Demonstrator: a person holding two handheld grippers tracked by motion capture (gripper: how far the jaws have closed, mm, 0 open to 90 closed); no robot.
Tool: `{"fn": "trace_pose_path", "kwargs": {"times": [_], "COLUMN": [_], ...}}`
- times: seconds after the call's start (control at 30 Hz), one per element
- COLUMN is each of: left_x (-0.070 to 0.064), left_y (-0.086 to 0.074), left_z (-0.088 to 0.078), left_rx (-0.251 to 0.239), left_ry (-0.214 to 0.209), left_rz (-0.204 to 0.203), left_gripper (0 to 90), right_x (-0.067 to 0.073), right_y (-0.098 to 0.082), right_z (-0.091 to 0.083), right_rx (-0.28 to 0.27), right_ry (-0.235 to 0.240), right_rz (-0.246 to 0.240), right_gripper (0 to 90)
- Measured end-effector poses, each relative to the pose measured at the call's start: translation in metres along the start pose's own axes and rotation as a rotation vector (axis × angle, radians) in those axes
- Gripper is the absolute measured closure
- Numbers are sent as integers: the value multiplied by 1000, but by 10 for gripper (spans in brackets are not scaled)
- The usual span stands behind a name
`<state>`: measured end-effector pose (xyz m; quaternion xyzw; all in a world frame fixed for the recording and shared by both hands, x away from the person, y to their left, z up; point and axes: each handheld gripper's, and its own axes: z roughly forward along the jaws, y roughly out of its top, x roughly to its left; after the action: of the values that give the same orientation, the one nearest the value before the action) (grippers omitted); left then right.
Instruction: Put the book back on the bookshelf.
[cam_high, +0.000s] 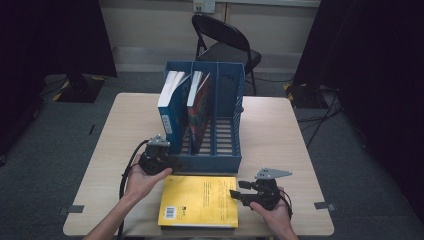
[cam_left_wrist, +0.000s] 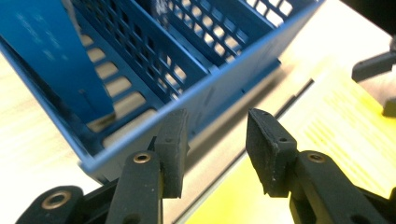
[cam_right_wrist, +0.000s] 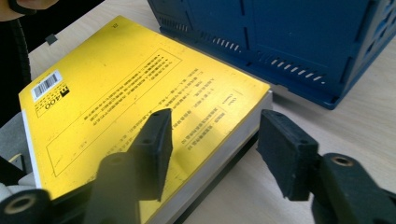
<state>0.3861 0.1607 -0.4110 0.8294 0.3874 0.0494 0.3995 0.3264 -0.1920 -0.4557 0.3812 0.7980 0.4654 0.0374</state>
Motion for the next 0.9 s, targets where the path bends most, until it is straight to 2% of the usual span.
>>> {"fn": "trace_pose_path", "kwargs": {"times": [0.1,0.13,0.17,0.2,0.3,0.33,0.4,0.47,0.57,0.63,0.7,0.73,0.77,0.8,0.9], "left_x": [0,-4,-4,-7,-10,-12,-14,-20,-21,-19,-18,-16,-16,-13,-11], "left_y": [-4,-9,-9,-14,-16,-18,-19,-21,-21,-24,-27,-30,-30,-33,-37], "left_z": [1,5,5,10,15,18,21,24,25,25,25,23,23,21,20], "left_rx": [6,20,20,44,53,70,75,67,63,42,28,25,25,29,26], "left_ry": [-24,3,3,-10,-2,-22,-28,-7,-7,-19,-24,-44,-44,-75,-95], "left_rz": [-16,24,24,30,43,36,41,91,89,71,85,66,66,43,26], "left_gripper": [594,607,608,609,602,579,581,576,580,578,576,576,574,565,542], "right_x": [2,4,4,5,6,6,6,6,6,5,5,5,4,5,6], "right_y": [0,0,0,-1,-1,-1,0,1,3,4,5,6,7,8,11], "right_z": [1,3,3,4,5,5,4,5,5,6,7,8,9,11,15], "right_rx": [4,13,13,22,24,22,22,20,23,30,31,31,30,33,38], "right_ry": [9,0,0,-14,-19,-23,-30,-39,-50,-53,-52,-50,-48,-49,-51], "right_rz": [-8,-20,-20,-36,-34,-34,-34,-34,-37,-43,-42,-40,-40,-43,-57], "right_gripper": [516,517,517,514,515,528,555,587,619,623,630,641,646,649,653]}}
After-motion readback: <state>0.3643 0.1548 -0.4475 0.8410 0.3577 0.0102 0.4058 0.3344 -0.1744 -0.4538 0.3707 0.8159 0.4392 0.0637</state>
